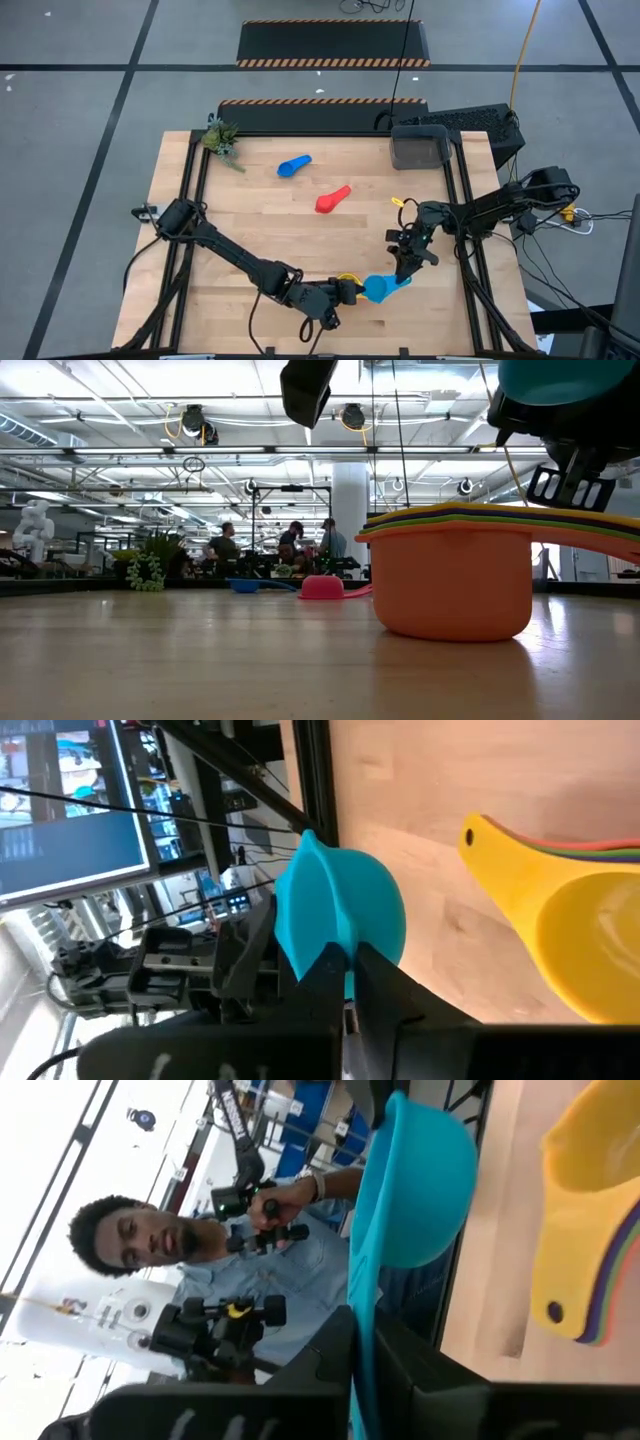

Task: Nest measuring cups in basket
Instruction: Stack the light blue measuring cup on top of the yellow measuring cup

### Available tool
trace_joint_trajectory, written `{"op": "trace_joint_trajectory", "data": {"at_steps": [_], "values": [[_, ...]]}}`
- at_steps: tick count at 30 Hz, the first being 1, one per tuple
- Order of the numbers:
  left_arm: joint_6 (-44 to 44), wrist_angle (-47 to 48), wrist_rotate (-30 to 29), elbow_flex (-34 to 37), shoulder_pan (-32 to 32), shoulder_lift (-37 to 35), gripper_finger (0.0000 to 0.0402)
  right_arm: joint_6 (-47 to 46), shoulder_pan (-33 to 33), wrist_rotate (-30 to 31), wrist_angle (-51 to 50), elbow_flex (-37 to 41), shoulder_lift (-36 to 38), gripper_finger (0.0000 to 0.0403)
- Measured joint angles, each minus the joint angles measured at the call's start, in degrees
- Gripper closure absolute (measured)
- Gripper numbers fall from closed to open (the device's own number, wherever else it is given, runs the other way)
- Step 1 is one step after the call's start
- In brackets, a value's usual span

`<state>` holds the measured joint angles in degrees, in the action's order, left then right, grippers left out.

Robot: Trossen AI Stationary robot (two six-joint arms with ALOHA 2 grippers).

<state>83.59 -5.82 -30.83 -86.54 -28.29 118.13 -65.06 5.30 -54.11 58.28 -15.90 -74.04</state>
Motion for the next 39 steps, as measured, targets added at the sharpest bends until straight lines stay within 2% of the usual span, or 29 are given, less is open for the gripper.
{"op": "trace_joint_trajectory", "data": {"at_steps": [7,14,24,32,39], "values": [[-2.2,1.3,-0.2,0.0,0.2,0.0,0.0394,0.2,-0.2,5.8,0.2,0.0,0.0,0.0356],[-4.2,2.4,-0.9,0.0,0.1,0.0,0.0394,2.3,-0.2,8.2,0.1,-0.1,0.7,0.0294],[-8.2,3.3,-0.1,0.0,-0.1,0.1,0.0399,7.7,-1.3,15.5,0.8,-0.2,1.6,0.021],[-11.8,2.6,-0.2,0.1,-1.0,0.2,0.0401,11.5,-2.5,15.7,1.3,-0.2,1.6,0.0182],[-15.4,2.8,-3.0,0.1,-2.2,-0.4,0.0401,25.8,-2.5,12.4,8.9,-0.2,3.9,0.0179]]}}
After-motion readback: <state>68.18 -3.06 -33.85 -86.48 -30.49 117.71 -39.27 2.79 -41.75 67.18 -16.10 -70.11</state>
